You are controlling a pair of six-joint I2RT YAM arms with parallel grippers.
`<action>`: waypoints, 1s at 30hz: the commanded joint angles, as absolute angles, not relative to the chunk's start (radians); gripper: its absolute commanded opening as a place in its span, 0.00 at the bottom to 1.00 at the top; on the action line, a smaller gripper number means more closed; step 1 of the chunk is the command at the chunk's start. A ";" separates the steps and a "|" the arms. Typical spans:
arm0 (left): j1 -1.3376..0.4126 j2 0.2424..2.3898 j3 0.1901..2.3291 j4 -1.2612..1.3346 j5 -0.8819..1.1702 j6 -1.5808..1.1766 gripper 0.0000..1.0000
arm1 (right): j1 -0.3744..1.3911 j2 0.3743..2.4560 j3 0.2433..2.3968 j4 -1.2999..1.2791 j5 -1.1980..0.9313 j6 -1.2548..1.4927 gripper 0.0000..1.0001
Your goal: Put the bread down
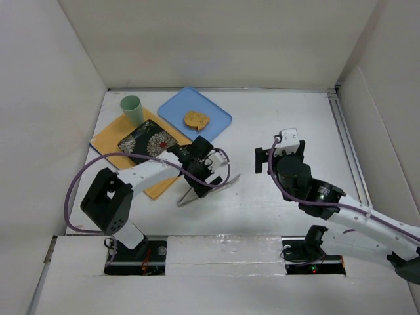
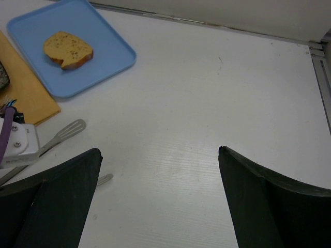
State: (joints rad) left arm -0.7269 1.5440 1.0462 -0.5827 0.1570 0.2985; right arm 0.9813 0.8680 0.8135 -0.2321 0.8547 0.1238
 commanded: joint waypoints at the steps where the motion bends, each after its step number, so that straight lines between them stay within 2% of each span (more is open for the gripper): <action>1: -0.732 1.569 1.034 -0.575 0.150 0.301 0.99 | 0.974 0.842 0.836 -0.219 0.876 0.120 1.00; 9: -0.741 1.612 1.035 -0.549 0.098 0.307 0.99 | 0.974 0.828 0.833 -0.224 0.877 0.121 1.00; 14: -0.741 1.664 1.029 -0.508 0.139 0.307 0.99 | 0.974 0.822 0.831 -0.224 0.885 0.121 1.00; 30: -0.741 1.657 0.979 -0.465 0.103 0.308 0.99 | 0.974 0.824 0.830 -0.225 0.890 0.121 1.00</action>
